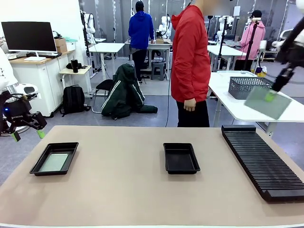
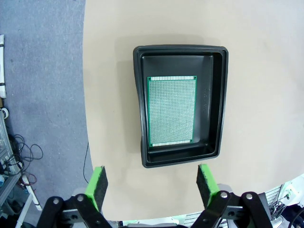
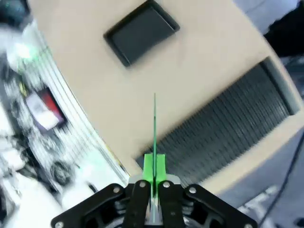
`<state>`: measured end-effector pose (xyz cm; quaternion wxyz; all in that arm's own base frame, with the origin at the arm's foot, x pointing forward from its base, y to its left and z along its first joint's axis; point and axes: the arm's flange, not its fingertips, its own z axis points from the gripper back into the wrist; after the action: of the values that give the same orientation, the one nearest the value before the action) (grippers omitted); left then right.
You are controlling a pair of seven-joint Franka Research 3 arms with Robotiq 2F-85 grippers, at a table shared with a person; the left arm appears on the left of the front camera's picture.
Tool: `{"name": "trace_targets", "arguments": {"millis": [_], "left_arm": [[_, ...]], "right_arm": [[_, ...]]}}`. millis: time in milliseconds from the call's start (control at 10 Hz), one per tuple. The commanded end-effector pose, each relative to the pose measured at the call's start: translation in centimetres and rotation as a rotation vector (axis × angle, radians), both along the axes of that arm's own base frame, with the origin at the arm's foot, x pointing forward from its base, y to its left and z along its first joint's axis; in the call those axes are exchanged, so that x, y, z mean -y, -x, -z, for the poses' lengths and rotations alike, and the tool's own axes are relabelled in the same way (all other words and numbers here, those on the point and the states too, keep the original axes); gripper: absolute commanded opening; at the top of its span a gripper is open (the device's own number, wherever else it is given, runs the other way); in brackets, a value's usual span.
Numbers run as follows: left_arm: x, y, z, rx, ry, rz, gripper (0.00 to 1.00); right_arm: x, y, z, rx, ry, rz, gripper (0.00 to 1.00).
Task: Inspect and transfer BCBs to ESD trays.
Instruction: Pick up the Blank PCB from the PCB Rack and place it in the right ESD tray.
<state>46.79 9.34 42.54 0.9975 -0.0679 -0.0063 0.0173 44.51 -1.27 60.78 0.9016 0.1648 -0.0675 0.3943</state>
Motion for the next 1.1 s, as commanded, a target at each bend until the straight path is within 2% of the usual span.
{"name": "trace_targets", "arguments": {"millis": [0, 200, 300, 500, 600, 800, 1000], "left_arm": [[0.0, 0.0, 0.1, 0.004, -0.002, 0.004, 1.00], [0.0, 0.0, 0.1, 0.004, -0.002, 0.004, 1.00], [0.0, 0.0, 0.1, 0.004, -0.002, 0.004, 1.00], [0.0, 0.0, 0.1, 0.004, -0.002, 0.004, 1.00], [0.0, 0.0, 0.1, 0.004, -0.002, 0.004, 1.00], [0.0, 0.0, 0.1, 0.004, -0.002, 0.004, 1.00], [0.0, 0.0, 0.1, 0.004, -0.002, 0.004, 1.00]], "right_arm": [[-4.7, 1.0, 2.7, 0.002, -0.131, 0.248, 0.02], [-9.7, 1.1, 7.0, -0.056, -0.228, 0.470, 0.02], [-11.6, 0.9, 9.2, -0.107, -0.302, 0.529, 0.02], [-14.8, 0.3, 14.1, -0.215, -0.351, 0.693, 0.02], [-15.9, 0.1, 16.0, -0.242, -0.382, 0.747, 0.02], [-17.4, -0.7, 19.4, -0.294, -0.405, 0.699, 0.02], [-18.5, -1.6, 22.2, -0.305, -0.431, 0.684, 0.02]]}}
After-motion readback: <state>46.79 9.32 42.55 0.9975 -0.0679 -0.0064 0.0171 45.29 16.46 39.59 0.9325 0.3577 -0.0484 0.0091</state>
